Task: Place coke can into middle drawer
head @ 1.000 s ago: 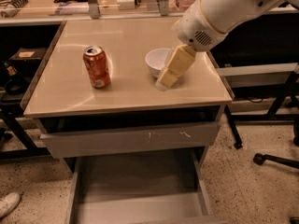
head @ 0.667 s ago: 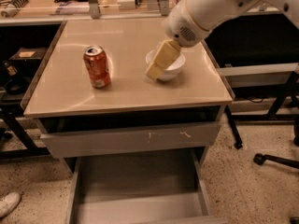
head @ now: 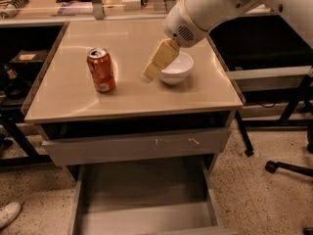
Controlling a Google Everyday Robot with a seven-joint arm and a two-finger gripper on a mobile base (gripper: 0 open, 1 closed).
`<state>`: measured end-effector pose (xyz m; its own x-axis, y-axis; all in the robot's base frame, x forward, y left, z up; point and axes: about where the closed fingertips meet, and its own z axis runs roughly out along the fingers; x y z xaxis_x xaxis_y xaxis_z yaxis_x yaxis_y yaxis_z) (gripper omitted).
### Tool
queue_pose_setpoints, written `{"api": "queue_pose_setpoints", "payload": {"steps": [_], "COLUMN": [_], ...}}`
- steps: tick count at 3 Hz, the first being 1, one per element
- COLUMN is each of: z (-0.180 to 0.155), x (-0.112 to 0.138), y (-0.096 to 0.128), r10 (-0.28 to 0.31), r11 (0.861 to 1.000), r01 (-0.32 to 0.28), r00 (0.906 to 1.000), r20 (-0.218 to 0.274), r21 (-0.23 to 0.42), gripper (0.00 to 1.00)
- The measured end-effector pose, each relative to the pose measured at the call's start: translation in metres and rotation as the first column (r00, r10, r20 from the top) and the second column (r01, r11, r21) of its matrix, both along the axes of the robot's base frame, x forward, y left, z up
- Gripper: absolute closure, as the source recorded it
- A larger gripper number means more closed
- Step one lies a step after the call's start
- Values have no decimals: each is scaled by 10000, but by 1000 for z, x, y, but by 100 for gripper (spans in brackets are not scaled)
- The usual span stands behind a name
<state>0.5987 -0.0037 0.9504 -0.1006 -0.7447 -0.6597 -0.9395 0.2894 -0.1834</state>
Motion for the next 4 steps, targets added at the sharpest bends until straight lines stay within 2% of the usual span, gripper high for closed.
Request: {"api": "queue_pose_setpoints", "payload": {"steps": [1,3,4], "z": [-12,-33,-34], "x": [-2,4,5], "y": [21,88,89], "r10": [411,1460,1485], "r11": [9986,9838,9833], "r01": [-406,-1417,-1441], "r00": [9991,9888,9884], "r20": [-116,-312,-324], "r21": [352,1102,1112], "gripper": [0,0,0]}}
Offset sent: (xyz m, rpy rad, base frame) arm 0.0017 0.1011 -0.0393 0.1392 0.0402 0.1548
